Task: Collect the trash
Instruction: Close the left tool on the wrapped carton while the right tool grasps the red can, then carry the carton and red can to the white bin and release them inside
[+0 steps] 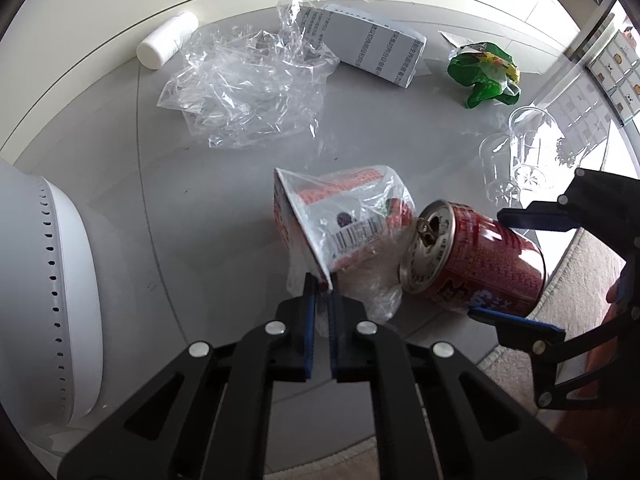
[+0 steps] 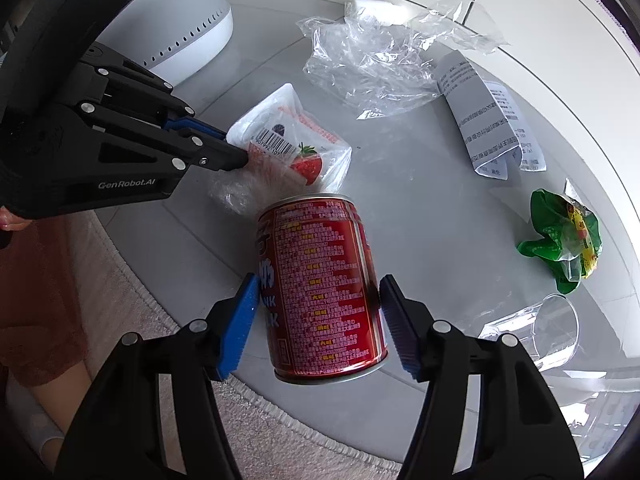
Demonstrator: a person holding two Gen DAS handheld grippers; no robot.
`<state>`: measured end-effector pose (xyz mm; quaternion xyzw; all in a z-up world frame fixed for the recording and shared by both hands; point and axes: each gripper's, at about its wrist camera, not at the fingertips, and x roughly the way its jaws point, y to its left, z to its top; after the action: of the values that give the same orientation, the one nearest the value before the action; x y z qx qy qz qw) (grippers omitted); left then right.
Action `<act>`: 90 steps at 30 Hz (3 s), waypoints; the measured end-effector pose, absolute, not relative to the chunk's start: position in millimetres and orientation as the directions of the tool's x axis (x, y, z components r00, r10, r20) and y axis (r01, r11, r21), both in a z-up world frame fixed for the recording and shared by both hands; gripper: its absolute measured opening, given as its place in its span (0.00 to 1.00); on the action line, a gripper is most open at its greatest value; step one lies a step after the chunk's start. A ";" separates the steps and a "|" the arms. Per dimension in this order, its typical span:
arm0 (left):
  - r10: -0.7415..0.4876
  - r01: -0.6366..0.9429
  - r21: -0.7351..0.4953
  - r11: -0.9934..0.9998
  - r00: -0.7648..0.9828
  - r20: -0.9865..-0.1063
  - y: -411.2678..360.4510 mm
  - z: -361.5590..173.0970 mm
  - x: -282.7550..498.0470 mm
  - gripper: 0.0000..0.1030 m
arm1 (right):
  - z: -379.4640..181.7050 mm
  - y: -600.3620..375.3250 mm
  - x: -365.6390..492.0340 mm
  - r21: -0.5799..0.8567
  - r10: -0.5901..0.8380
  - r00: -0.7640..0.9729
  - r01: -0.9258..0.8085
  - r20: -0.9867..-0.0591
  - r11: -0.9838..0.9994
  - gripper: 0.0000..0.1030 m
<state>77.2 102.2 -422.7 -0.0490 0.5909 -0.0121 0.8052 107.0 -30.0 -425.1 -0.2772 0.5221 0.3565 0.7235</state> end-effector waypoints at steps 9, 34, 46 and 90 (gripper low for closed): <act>-0.086 -0.030 -0.103 0.994 0.358 -0.930 110.2 -381.3 73.3 0.03 | -384.1 -49.9 107.3 0.012 0.287 0.238 -0.751 -0.928 0.661 0.57; -0.134 0.136 -0.076 0.988 0.503 -0.854 67.2 -186.1 33.0 0.03 | -183.7 -100.0 74.3 -0.045 0.333 0.416 -0.679 -0.846 0.733 0.57; -0.109 0.135 -0.033 0.990 0.614 -0.782 93.5 -72.2 -11.7 0.03 | -71.4 -76.5 50.1 -0.050 0.427 0.455 -0.728 -0.781 0.684 0.57; 0.094 -0.203 -0.036 0.979 0.594 -0.799 397.9 -72.5 -106.8 0.03 | -42.2 265.5 40.0 0.010 0.576 0.256 -0.909 -0.776 0.417 0.57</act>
<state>-106.8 397.9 -72.5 -0.0614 0.4426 0.0832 0.8907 40.0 265.5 -42.2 -0.2284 0.3642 0.4893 0.7588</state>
